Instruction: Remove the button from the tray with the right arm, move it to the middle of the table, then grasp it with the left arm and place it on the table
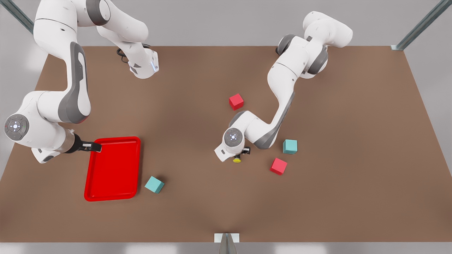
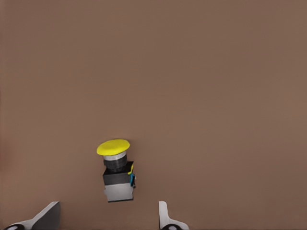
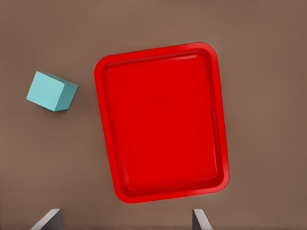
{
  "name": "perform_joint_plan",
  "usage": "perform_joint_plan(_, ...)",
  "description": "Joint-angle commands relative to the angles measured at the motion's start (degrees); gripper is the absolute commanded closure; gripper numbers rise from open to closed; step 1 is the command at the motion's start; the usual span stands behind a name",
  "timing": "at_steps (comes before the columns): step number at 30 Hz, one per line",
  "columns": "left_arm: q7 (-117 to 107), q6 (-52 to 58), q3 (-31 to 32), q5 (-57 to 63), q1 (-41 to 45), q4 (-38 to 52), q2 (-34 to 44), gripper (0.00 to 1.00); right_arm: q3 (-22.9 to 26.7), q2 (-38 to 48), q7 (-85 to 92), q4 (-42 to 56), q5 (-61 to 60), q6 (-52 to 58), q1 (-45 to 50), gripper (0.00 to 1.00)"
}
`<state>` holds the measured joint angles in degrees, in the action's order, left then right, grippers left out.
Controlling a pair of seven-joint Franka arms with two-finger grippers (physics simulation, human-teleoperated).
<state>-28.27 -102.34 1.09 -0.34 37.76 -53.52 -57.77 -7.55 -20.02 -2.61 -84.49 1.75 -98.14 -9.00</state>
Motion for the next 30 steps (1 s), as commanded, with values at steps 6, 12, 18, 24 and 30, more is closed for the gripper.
perform_joint_plan(6,-9.08,1.79,0.23,-0.54,-0.23,-1.67,-0.24,0.0,-0.01,0.33,2.08,0.03,0.01,0.14,0.12,0.0)
perform_joint_plan(12,-12.77,0.39,0.14,-4.76,-1.02,-1.76,-1.56,0.0,-0.01,0.24,2.09,0.03,0.01,0.14,0.12,0.0)
perform_joint_plan(18,-13.03,-1.37,0.05,-4.67,-0.58,-1.59,-3.76,0.0,-0.01,0.15,2.08,-0.06,0.01,0.14,-0.05,0.0)
perform_joint_plan(24,-12.68,-5.59,0.05,-4.41,-0.23,-1.59,-5.6,0.0,-0.01,0.15,2.17,-0.06,-0.08,0.14,-0.05,0.0)
perform_joint_plan(30,-10.22,-5.59,-0.13,-4.32,-0.41,-0.97,-5.43,0.0,-0.01,0.15,1.03,-0.06,0.1,0.14,0.21,0.0)
